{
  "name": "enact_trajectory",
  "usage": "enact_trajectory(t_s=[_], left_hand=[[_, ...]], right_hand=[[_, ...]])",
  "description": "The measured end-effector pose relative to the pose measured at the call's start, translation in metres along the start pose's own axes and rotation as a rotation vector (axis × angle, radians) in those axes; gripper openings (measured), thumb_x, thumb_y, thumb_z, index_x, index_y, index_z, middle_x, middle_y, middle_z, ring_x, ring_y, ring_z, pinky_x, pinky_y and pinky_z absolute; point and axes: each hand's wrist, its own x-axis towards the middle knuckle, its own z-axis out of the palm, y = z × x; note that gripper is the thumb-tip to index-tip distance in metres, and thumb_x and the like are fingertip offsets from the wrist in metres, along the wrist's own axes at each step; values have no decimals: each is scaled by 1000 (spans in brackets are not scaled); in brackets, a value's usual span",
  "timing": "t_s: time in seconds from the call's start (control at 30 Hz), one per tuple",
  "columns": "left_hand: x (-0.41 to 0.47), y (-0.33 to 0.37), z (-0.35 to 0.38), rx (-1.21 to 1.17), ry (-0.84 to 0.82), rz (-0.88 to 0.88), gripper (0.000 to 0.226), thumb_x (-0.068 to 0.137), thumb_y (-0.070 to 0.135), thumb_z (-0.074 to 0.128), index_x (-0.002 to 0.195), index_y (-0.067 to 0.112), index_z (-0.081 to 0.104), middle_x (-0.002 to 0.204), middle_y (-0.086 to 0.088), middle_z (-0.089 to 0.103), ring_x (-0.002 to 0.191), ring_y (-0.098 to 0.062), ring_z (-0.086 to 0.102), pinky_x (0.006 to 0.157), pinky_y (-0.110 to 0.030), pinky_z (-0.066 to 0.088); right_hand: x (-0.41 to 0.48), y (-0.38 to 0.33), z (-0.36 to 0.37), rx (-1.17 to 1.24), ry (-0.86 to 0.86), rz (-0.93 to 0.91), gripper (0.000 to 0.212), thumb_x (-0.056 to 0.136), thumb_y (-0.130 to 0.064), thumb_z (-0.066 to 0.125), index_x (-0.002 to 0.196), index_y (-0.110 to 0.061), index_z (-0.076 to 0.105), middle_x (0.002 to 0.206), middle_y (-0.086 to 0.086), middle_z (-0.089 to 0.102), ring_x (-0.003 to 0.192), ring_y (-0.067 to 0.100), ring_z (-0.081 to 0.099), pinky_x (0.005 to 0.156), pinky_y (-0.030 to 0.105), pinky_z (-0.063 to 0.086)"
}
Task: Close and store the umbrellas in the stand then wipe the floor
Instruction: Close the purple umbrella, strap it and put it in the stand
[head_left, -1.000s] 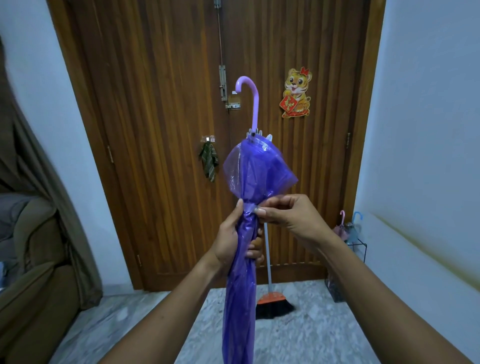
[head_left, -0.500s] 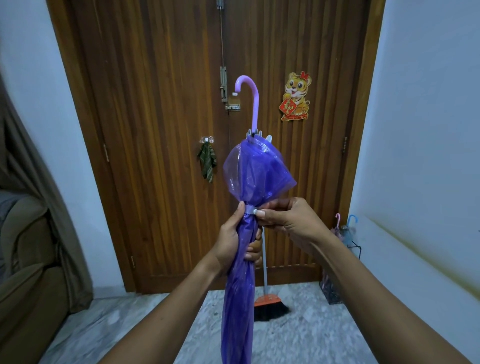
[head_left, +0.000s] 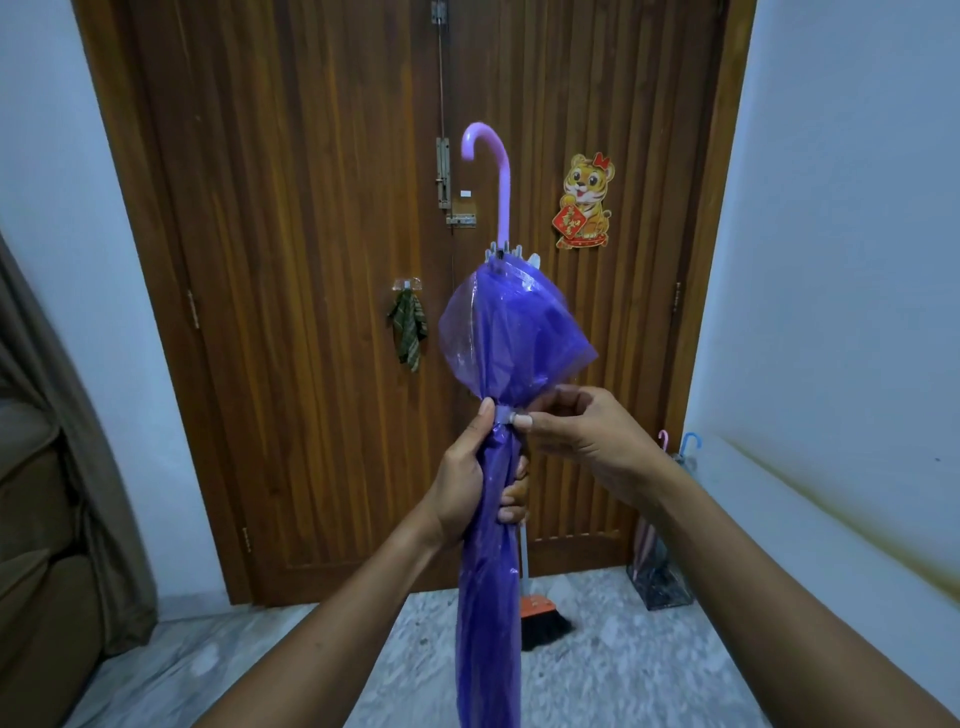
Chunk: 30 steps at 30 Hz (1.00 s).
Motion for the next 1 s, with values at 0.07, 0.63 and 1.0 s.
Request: enact_trajectory(t_s=[0.07,0.63,1.0], left_hand=[[0,2,-3,14,-36,19,74,93,71,30,81,5,58,58,-11,49,48,-21,51,53,-30,48],[114,-34,-27,309,177,184,37,92,36,62,116,8,63,97,-5,74,85,-17,74,70,-25,56],[287,-102,0,311,130,38,12,100,21,51,98,13,60,68,9,73,61,-2,69,53,-12,48]], right_hand=[[1,0,1,40,-12,1,35,80,-19,80,113,-14,67,109,0,75,107,18,71,91,37,57],[21,56,-63,-178,314,8,35,81,-22,81,112,-17,67,103,-3,76,95,11,73,86,32,56],[93,149,-224,-237,356,8,30,80,-14,81,107,-9,69,97,1,77,91,11,74,79,23,59]])
